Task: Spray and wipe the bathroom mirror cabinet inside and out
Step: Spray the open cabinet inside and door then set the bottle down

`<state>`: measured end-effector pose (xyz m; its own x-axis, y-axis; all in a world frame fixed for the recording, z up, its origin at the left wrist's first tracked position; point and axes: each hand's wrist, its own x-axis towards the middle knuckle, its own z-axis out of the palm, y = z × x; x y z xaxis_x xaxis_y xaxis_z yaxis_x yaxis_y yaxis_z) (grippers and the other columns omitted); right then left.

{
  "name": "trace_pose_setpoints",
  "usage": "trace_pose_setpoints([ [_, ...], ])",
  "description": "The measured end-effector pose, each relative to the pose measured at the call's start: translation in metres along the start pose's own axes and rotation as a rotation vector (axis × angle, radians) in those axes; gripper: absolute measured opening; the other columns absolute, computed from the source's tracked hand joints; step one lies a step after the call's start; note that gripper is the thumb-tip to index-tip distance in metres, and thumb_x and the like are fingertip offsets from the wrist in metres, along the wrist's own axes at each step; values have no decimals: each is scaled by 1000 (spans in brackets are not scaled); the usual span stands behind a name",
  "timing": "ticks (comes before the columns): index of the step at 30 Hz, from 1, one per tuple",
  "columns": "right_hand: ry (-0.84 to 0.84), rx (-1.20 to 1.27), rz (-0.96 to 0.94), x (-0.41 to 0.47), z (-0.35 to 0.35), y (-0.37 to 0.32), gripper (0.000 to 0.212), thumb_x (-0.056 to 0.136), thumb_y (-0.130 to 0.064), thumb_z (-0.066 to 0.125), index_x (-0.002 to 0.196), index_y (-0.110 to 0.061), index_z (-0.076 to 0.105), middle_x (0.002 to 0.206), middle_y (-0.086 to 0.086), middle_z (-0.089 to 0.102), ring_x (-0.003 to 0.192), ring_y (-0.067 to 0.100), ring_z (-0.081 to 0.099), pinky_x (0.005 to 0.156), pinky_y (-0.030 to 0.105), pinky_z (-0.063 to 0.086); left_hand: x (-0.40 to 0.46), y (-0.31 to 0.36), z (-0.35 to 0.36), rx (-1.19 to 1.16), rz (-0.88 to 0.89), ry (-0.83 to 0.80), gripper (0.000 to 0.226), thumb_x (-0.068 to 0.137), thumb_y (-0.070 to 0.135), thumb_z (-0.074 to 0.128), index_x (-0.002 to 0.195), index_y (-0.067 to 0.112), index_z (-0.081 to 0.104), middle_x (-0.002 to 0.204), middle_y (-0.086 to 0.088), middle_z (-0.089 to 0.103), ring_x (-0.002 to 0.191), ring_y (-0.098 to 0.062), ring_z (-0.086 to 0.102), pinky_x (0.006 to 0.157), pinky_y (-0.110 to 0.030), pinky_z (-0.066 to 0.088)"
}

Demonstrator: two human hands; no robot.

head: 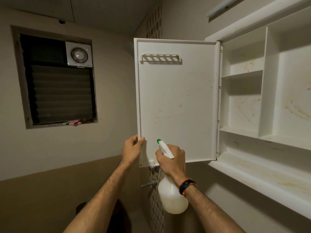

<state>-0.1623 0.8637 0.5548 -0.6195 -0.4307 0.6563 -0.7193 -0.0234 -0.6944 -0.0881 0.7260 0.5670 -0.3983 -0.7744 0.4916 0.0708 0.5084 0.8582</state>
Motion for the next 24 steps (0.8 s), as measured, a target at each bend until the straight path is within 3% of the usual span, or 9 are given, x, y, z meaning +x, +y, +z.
trace_pose_setpoints([
  [2, 18, 49, 47, 1, -10, 3, 39, 81, -21, 65, 48, -20, 45, 43, -7, 41, 36, 9, 41, 36, 13, 31, -1, 1, -1, -6, 11, -14, 22, 99, 28, 53, 80, 20, 60, 76, 2, 61, 75, -12, 56, 72, -29, 48],
  [6, 62, 102, 158, 10, -40, 9, 29, 80, -21, 65, 55, -12, 55, 49, 2, 53, 48, 28, 61, 42, 33, 48, -2, 2, -3, -8, 18, -19, 20, 99, 26, 53, 82, 20, 62, 79, 3, 63, 76, -12, 57, 70, -30, 48],
  [9, 145, 177, 266, 21, -66, 19, 20, 80, -20, 65, 66, -6, 66, 58, 11, 66, 38, 13, 57, 38, 23, 46, -3, 3, -3, 6, 9, -38, 22, 99, 26, 52, 94, 10, 66, 91, -8, 67, 84, -18, 58, 80, -40, 51],
  [12, 214, 219, 345, 30, -88, 29, 19, 78, -20, 63, 68, -4, 68, 67, 17, 69, 36, 11, 54, 40, 24, 49, -5, 5, -3, -9, 11, -47, 21, 100, 26, 51, 94, 11, 64, 91, -7, 66, 84, -19, 59, 75, -36, 48],
  [19, 183, 160, 282, 37, -94, 20, 21, 79, -21, 63, 75, -1, 68, 71, 17, 70, 37, 10, 55, 40, 26, 51, -5, 12, -7, -11, 48, -75, 22, 98, 30, 54, 88, 14, 64, 83, 1, 64, 80, -14, 58, 67, -27, 46],
  [24, 87, 241, 184, 56, -78, -18, 24, 80, -19, 63, 78, 5, 67, 77, 19, 70, 38, 10, 54, 40, 21, 45, 22, 50, -15, -76, 99, -44, 21, 95, 37, 57, 99, 17, 64, 96, 8, 65, 89, 1, 57, 82, -28, 45],
])
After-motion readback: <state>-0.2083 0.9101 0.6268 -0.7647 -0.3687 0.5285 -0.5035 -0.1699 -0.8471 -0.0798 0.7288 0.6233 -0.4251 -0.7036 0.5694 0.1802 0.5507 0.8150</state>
